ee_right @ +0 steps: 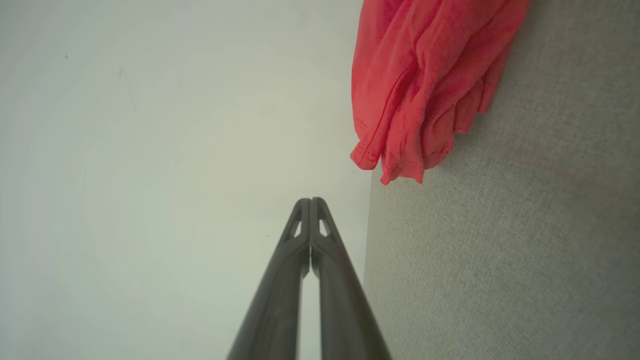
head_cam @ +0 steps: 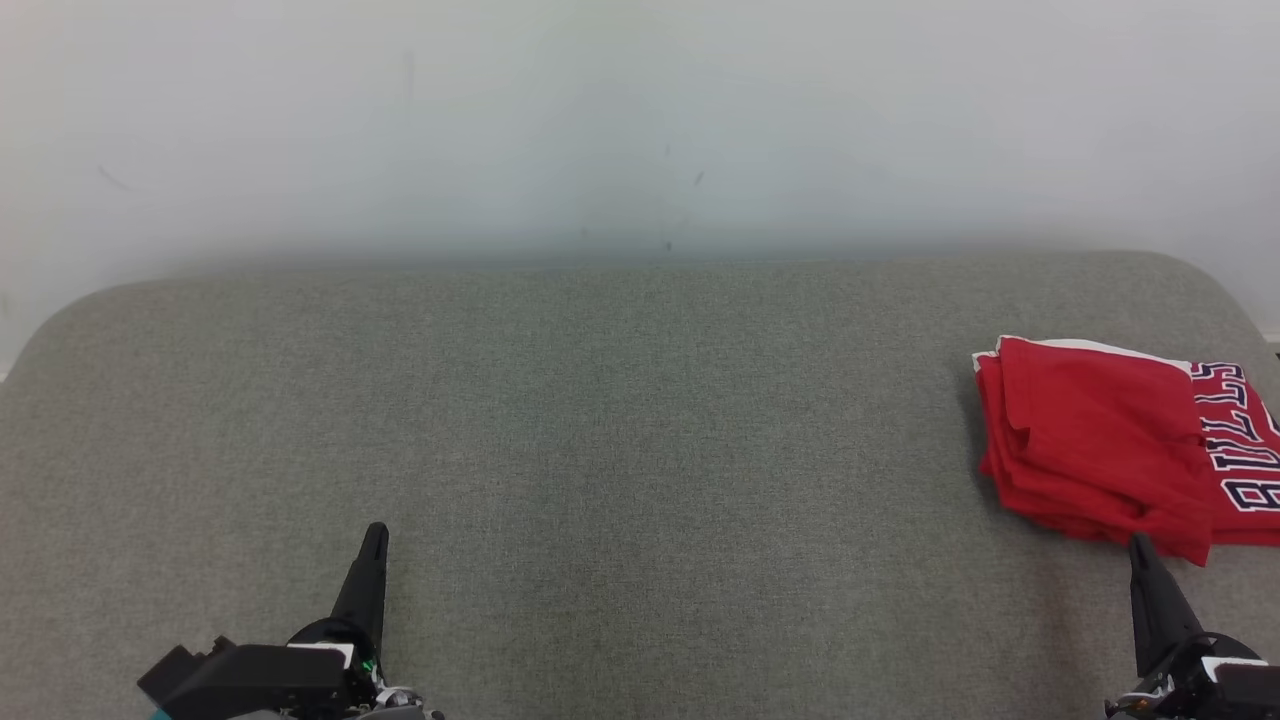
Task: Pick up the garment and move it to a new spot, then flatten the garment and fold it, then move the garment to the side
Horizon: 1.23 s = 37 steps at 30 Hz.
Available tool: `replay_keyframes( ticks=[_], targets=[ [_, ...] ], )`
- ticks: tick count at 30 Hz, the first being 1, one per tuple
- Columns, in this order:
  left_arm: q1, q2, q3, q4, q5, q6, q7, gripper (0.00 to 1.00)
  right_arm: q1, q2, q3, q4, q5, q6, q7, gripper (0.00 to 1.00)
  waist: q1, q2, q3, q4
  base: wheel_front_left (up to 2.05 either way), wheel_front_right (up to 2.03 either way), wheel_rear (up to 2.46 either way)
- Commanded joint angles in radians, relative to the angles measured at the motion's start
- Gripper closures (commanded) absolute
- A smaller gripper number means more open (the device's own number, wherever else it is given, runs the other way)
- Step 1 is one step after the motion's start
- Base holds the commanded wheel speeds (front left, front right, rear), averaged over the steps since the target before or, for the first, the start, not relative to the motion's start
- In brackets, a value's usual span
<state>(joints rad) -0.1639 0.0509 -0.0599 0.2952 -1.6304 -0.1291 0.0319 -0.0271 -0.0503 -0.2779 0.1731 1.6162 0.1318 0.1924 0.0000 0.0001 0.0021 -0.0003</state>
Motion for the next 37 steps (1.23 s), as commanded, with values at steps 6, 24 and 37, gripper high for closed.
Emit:
replay_keyframes(
  ticks=[6, 24, 37],
  targets=[
    [-0.007, -0.001, -0.001, 0.001, -0.009, -0.003, 0.002, 1.00, -0.005, 0.000, -0.001, -0.003, -0.001, -0.002, 0.000, 1.00, 0.0000, -0.0001, 0.000, 0.000, 0.00, 0.00, 0.00],
    [-0.007, -0.001, -0.001, 0.001, -0.009, -0.003, 0.002, 1.00, -0.005, 0.000, -0.001, -0.003, -0.001, -0.002, 0.000, 1.00, 0.0000, -0.0001, 0.000, 0.000, 0.00, 0.00, 0.00],
    [-0.007, -0.001, -0.001, 0.001, -0.009, -0.003, 0.002, 1.00, -0.005, 0.000, -0.001, -0.003, -0.001, -0.002, 0.000, 1.00, 0.0000, -0.0001, 0.000, 0.000, 0.00, 0.00, 0.00]
  ],
)
